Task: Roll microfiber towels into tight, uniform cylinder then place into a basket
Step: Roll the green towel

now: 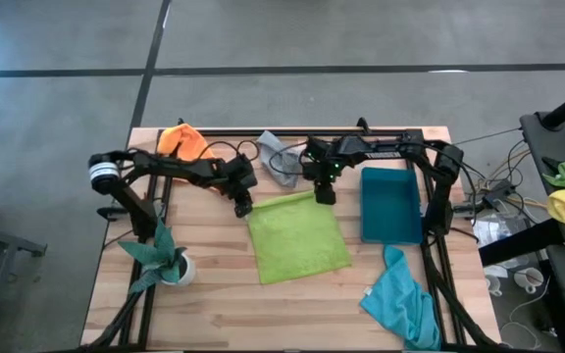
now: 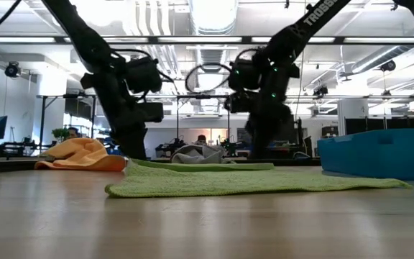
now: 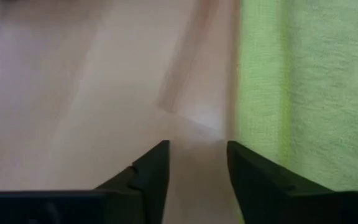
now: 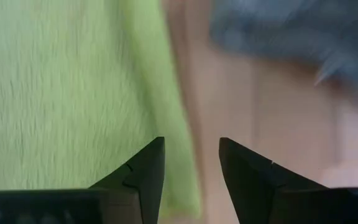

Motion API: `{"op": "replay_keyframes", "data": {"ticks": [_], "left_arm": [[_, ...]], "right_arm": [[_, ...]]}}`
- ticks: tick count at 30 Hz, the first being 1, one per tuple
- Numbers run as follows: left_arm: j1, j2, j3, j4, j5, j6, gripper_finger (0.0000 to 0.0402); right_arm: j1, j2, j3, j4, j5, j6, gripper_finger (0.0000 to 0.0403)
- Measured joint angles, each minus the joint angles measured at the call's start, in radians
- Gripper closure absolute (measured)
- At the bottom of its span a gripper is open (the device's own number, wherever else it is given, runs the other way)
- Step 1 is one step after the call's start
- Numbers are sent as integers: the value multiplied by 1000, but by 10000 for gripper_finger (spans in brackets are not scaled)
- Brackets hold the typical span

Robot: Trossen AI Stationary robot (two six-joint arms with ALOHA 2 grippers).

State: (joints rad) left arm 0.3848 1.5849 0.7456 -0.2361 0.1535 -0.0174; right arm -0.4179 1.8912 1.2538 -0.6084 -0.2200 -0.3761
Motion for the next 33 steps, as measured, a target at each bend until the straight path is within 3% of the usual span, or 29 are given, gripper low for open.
{"op": "replay_keyframes", "data": {"ticks": [5, 10, 18, 21, 27, 33], "left_arm": [[-7, -9, 0, 8, 10, -3, 321], [-15, -17, 0, 5, 10, -2, 330], [-14, -105, 63, -119, -46, 3, 331], [-9, -116, 79, -81, -69, -3, 331], [-6, -11, 62, 90, -28, -22, 328], [-7, 91, 80, 123, -21, -28, 275]], "right_arm": [[0, 28, 45, 94, -24, 54, 245], [3, 99, 73, 81, -57, 77, 244], [12, 138, 74, 52, -72, 56, 259], [12, 138, 75, 44, -72, 53, 274], [29, 138, 81, 3, -67, 9, 304], [45, 142, 80, 5, -67, 6, 326]]}}
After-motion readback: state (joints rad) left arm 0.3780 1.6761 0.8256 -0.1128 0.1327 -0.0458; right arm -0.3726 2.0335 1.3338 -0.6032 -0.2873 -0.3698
